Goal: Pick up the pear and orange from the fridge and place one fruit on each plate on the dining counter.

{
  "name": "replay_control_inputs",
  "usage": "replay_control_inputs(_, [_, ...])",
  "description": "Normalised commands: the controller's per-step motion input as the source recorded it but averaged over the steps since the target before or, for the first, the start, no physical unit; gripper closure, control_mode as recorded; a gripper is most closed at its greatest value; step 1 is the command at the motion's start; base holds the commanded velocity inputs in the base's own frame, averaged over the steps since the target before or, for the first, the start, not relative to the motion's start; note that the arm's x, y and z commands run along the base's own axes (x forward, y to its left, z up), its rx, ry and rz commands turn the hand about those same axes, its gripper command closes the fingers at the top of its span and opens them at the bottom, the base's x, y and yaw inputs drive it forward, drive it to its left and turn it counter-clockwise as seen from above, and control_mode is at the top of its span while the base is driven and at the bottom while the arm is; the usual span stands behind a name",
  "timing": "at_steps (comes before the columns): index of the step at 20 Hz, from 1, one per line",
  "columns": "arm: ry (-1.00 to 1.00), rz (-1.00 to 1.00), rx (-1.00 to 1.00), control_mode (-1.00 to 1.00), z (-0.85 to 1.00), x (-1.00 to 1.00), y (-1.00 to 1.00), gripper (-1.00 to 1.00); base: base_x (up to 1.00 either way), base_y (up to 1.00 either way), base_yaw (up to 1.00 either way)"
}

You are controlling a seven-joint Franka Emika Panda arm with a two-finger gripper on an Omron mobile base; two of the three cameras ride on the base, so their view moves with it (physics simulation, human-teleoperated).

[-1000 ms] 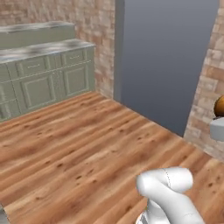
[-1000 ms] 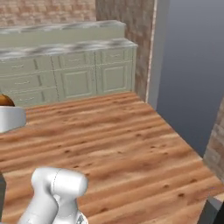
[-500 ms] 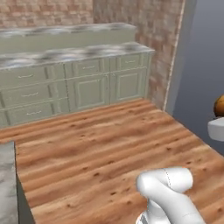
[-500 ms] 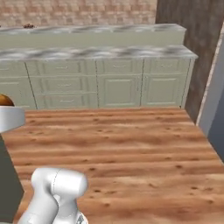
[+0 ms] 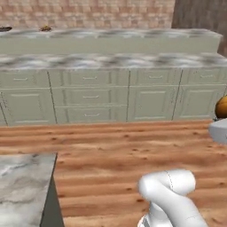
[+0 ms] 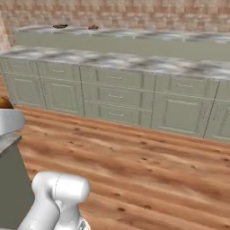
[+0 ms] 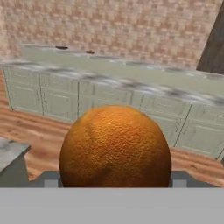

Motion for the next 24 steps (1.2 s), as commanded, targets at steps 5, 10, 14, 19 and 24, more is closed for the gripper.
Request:
replay_control_inputs(5, [0.00, 0.00, 0.00, 1.00, 0.00, 0.00, 0.00, 1.00, 1.00, 0.00, 0.53])
replay_control_inputs(10, [0.00, 0.00, 0.00, 1.00, 0.00, 0.00, 0.00, 1.00, 1.00, -0.06, 0.54])
replay_control_inputs(14, [0.00, 0.00, 0.00, 1.00, 0.00, 0.00, 0.00, 1.00, 1.00, -0.06, 0.53])
replay_control_inputs(19, [0.00, 0.00, 0.00, 1.00, 0.00, 0.00, 0.00, 1.00, 1.00, -0.04, 0.49])
replay_control_inputs(24, [0.00, 0.00, 0.00, 1.00, 0.00, 0.00, 0.00, 1.00, 1.00, -0.11, 0.44])
